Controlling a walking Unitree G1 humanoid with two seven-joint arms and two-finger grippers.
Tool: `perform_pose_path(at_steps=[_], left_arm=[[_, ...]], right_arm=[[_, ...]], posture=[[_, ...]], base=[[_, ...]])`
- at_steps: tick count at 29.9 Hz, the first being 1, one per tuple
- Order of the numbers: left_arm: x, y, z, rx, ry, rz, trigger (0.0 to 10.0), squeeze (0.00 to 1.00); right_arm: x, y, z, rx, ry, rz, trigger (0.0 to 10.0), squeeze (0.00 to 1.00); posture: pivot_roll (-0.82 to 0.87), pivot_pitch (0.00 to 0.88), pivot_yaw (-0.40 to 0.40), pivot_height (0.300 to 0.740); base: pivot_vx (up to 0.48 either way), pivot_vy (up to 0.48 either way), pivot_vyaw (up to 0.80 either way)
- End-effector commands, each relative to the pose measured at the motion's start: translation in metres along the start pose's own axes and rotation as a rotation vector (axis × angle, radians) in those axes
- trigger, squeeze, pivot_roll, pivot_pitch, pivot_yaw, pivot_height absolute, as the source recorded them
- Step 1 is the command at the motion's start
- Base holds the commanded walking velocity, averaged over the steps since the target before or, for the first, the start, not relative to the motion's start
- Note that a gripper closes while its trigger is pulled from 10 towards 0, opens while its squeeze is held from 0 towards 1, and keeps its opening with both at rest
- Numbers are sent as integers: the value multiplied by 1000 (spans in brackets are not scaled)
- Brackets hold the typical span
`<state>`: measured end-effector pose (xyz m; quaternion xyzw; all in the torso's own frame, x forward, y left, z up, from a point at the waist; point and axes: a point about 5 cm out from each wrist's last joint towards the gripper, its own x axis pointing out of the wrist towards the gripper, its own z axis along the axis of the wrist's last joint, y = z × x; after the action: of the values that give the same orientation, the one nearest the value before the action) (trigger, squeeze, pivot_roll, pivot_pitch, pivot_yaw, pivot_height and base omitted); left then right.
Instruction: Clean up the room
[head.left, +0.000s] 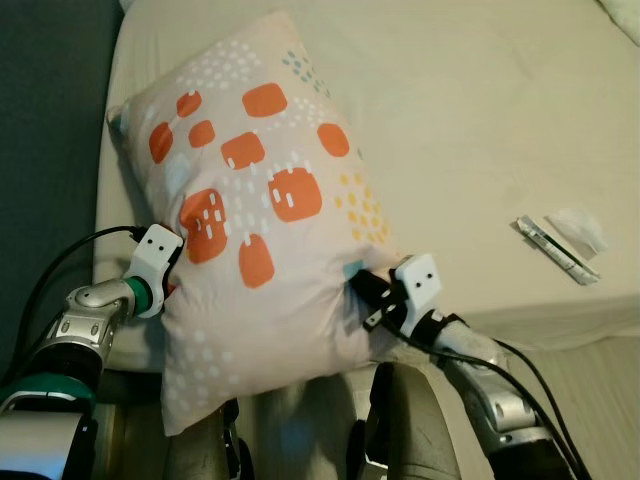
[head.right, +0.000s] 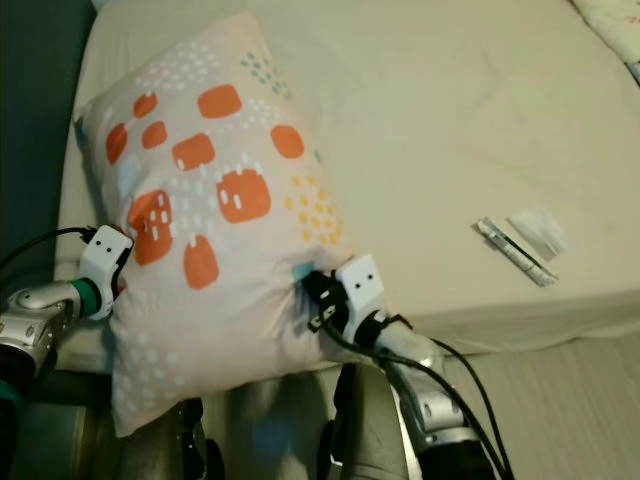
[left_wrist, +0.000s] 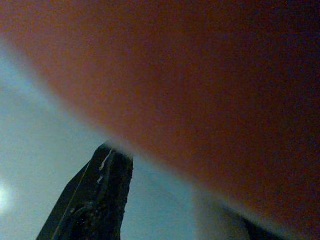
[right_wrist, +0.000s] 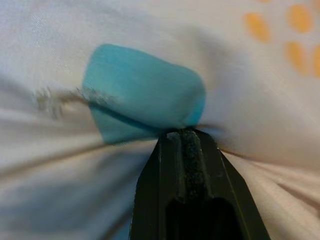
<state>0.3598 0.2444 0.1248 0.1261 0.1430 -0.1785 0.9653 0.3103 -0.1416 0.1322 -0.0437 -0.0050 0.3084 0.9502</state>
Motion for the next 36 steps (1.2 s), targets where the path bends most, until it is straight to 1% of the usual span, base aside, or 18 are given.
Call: perform_pose_path(at_steps=[1,3,4,5,7,9,13,16,17,22,24,28,29,30,31,34,35,36], left_arm=[[-6,1,-22,-14,52,76,10000,0],[-10,12,-20,4,30,232,10000,0],[-17,26,-17,35,10,423,10000,0],[-17,26,-17,35,10,423,10000,0],[-26,36,-17,11,-17,569,10000,0],[-29,37,-18,6,-25,588,10000,0],[-29,38,-17,27,-27,553,10000,0],[-19,38,-11,-26,13,411,10000,0],[-13,35,-2,-83,4,283,10000,0],[-6,28,12,-142,-9,119,10000,0],[-2,26,20,-124,-17,92,10000,0],[13,13,59,-1,-97,36,10000,0],[13,13,59,-1,-97,36,10000,0],[20,7,92,92,-185,49,10000,0],[20,7,92,92,-185,49,10000,0],[25,-7,148,168,-353,14,10000,0],[26,-12,161,177,-397,-10,10000,0],[26,-12,161,177,-397,-10,10000,0]], right_arm=[[-9,-6,-7,31,30,-8,10000,0],[-14,-2,-7,53,39,59,10000,0],[-19,4,-9,72,57,141,10000,0],[-19,4,-9,72,57,141,10000,0],[-26,10,-13,85,87,218,10000,0],[-27,14,-16,86,98,231,10000,0],[-20,23,-20,68,95,226,10000,0],[4,24,-10,55,15,83,10000,0],[16,30,-3,28,-21,55,10000,0],[27,50,5,48,-49,122,10000,0],[27,58,7,61,-53,165,10000,0],[15,75,16,127,-73,294,10000,0],[15,75,16,127,-73,294,10000,0],[7,77,22,164,-98,334,10000,0],[7,77,22,164,-98,334,10000,0],[2,77,30,215,-150,349,10000,0],[2,76,33,222,-168,340,10000,0],[2,76,33,222,-168,340,10000,0]], posture=[[61,255,31,570],[63,254,32,570],[64,254,32,570],[64,254,32,570],[64,254,32,570],[62,257,30,570],[63,260,28,570],[62,266,22,570],[40,269,24,570],[26,272,29,570],[26,272,29,570],[-8,281,36,570],[-8,281,36,570],[-9,283,35,570],[-9,283,35,570],[-9,289,29,570],[-9,289,29,570],[-9,289,29,570]], base=[[0,0,0],[0,0,0],[0,0,0],[0,0,0],[0,0,0],[0,0,0],[0,0,0],[0,0,0],[0,0,0],[0,0,0],[0,0,0],[0,0,0],[0,0,0],[0,0,0],[0,0,0],[0,0,0],[0,0,0],[0,0,0]])
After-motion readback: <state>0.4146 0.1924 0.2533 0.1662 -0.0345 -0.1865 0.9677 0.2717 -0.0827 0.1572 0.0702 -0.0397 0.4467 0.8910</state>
